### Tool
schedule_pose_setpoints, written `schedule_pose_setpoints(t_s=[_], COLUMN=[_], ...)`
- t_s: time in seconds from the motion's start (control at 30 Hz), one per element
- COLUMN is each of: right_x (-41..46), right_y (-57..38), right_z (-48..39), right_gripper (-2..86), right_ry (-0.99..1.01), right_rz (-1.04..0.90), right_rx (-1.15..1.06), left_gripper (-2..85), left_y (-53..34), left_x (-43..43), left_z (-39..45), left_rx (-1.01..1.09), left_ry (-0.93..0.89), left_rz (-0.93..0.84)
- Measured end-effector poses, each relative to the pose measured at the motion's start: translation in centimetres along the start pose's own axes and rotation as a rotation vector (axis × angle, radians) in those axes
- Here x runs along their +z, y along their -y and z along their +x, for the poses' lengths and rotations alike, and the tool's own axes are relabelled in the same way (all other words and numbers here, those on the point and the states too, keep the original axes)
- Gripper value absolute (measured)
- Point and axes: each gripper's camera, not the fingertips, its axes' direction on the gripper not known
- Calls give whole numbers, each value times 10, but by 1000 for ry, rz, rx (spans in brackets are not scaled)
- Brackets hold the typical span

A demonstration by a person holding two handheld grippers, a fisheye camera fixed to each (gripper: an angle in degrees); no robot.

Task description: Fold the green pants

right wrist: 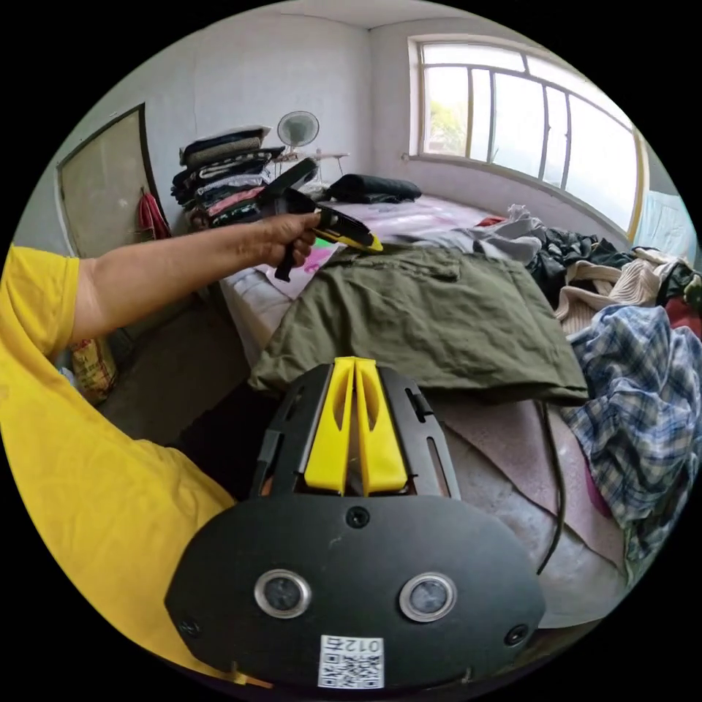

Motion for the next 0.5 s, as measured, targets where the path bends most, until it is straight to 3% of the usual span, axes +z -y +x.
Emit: schedule_pose_setpoints(t_s=[0.1, 0.23, 0.3, 0.5], right_x=[-9, 22, 35, 40], right_y=[14, 39, 44, 16], right_z=[24, 49, 59, 76], right_gripper=[2, 1, 1, 5], right_ry=[-16, -8, 17, 6], right_rz=[94, 65, 20, -1], right_rx=[39, 85, 112, 154], left_gripper=[3, 2, 1, 0], left_y=[11, 39, 41, 58], left_x=[-24, 42, 74, 89], left_z=[50, 108, 117, 75], left_rx=[134, 376, 423, 200], left_ry=[78, 14, 96, -6], left_rz=[116, -216, -326, -314])
